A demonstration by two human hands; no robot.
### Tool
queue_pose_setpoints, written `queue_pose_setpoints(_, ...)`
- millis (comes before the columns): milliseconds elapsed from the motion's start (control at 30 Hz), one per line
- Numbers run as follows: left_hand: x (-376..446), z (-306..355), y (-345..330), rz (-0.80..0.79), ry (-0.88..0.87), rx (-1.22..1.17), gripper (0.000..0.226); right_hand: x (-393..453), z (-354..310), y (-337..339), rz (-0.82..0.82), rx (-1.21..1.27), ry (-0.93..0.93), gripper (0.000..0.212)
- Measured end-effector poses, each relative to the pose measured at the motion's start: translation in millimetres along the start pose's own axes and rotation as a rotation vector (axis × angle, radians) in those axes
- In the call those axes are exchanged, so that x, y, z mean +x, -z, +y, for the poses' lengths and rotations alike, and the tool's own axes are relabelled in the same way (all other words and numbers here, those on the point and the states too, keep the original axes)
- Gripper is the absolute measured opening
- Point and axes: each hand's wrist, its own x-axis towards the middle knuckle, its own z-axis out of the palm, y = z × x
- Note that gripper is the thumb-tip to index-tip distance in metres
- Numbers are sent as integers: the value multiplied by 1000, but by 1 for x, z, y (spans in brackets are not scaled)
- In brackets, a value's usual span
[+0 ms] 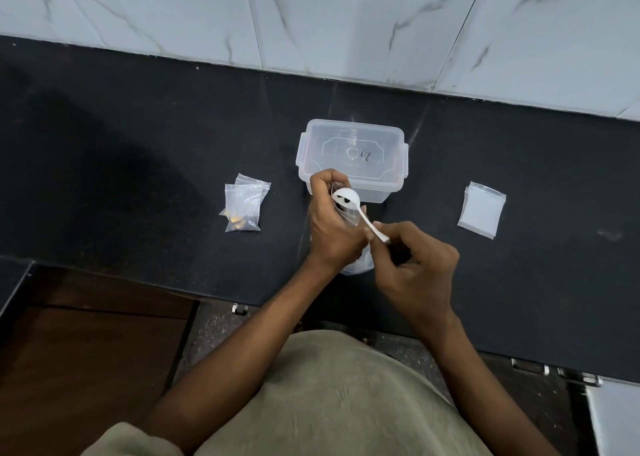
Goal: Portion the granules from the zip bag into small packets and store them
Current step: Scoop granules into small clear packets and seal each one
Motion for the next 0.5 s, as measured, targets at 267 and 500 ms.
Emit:
queue_pose_setpoints(267,2,-6,7,-8,16,1,45,13,4,8,201,617,-802,16)
queue_pose_setpoints(500,12,-3,20,-27,97,-251,42,-4,30,2,-68,135,-713,15)
